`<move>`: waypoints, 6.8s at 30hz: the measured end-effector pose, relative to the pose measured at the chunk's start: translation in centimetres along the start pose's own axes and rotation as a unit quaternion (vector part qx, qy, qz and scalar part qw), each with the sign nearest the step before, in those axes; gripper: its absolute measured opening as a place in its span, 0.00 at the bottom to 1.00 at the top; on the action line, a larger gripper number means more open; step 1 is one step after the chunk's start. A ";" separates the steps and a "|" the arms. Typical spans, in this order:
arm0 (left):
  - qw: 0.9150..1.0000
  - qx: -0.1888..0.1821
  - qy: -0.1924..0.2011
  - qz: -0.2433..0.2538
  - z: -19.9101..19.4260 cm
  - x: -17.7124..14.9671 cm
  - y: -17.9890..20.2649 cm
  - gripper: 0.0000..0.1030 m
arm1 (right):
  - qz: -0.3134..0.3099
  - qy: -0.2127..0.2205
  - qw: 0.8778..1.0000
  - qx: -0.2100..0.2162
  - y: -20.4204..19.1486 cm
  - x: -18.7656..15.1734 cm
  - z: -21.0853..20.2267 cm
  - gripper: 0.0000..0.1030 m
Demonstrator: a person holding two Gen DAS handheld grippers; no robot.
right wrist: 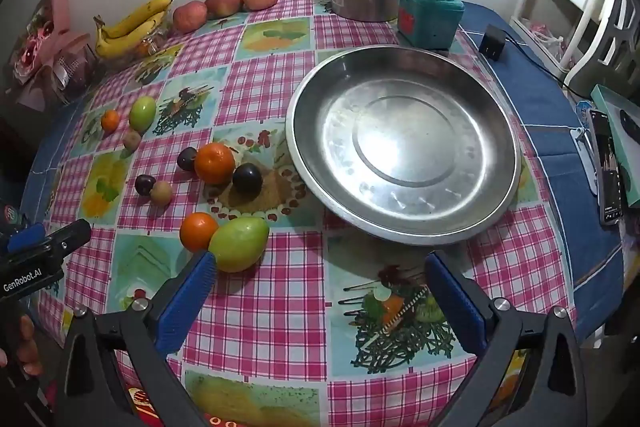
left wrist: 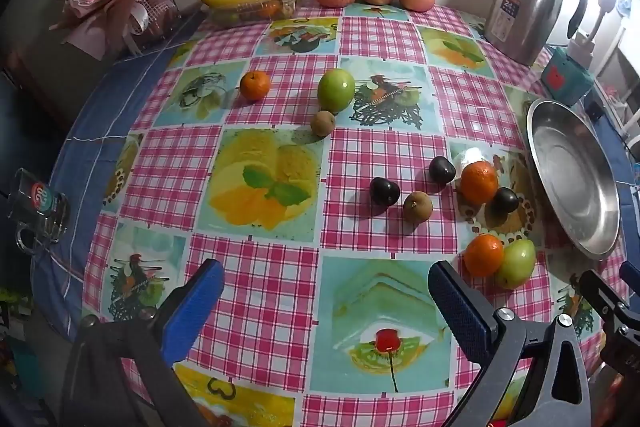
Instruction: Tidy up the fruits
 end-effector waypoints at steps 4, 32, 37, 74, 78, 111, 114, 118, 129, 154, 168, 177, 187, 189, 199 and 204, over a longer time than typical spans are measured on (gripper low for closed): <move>1.000 0.001 0.005 0.007 -0.2 -0.2 0.1 1.00 | -0.005 0.006 1.000 -0.002 0.0 -0.4 -0.1 1.00; 1.000 0.002 0.001 0.009 -0.3 0.0 0.2 1.00 | -0.002 -0.002 1.000 -0.005 -0.1 0.0 -0.2 1.00; 1.000 0.002 0.001 0.008 -0.3 0.0 0.2 1.00 | -0.003 -0.003 1.000 -0.005 0.0 0.0 -0.1 1.00; 1.000 0.002 0.001 0.008 -0.3 -0.1 0.2 1.00 | -0.003 -0.005 1.000 -0.007 -0.2 -0.2 0.3 1.00; 1.000 0.002 0.001 0.008 -0.3 -0.1 0.2 1.00 | -0.005 -0.006 1.000 -0.009 -0.2 -0.2 0.2 1.00; 0.997 -0.039 0.011 -0.061 -2.7 6.3 1.8 1.00 | 0.041 -0.012 0.999 0.025 -1.7 2.9 -0.6 1.00; 0.997 -0.040 0.007 -0.068 -1.9 6.9 2.2 1.00 | 0.053 -0.016 0.998 0.022 -1.9 3.7 -0.3 1.00; 0.998 -0.036 -0.007 -0.056 0.5 6.9 2.7 1.00 | 0.058 -0.028 0.998 0.022 -2.4 3.9 0.8 0.99; 0.993 -0.041 -0.073 -0.077 5.6 5.8 0.5 0.98 | 0.073 -0.081 0.993 0.033 -4.0 3.0 4.3 0.78; 0.982 -0.121 -0.104 -0.097 9.3 5.7 2.6 0.40 | 0.118 -0.098 0.985 0.073 -4.1 2.5 6.7 0.62; 0.980 -0.137 -0.112 -0.092 9.1 5.3 3.2 0.25 | 0.123 -0.101 0.984 0.080 -3.8 2.1 6.4 0.62; 0.978 -0.132 -0.123 -0.109 8.8 4.6 2.0 0.25 | 0.141 -0.112 0.979 0.097 -3.5 1.4 6.4 0.60; 0.977 -0.135 -0.122 -0.110 8.4 4.7 1.9 0.25 | 0.185 -0.134 0.964 0.135 -3.1 0.6 7.5 0.57; 0.977 -0.135 -0.123 -0.110 8.4 4.8 1.9 0.25 | 0.191 -0.132 0.962 0.142 -3.2 0.7 7.6 0.52; 0.978 -0.131 -0.118 -0.115 8.3 4.8 1.5 0.25 | 0.208 -0.129 0.954 0.173 -3.3 0.7 7.5 0.42; 0.978 -0.127 -0.113 -0.118 8.0 4.8 1.1 0.25 | 0.205 -0.122 0.955 0.179 -3.3 0.8 7.0 0.41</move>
Point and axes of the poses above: each gripper's, at about its wrist camera, not at the fingertips, and z roughly the way its jaws point, y to its right, x to its top, the point moved 8 cm from there along z, roughly the way its jaws point, and after that the axes turned 8 degrees about -y, right-handed, at the moved point
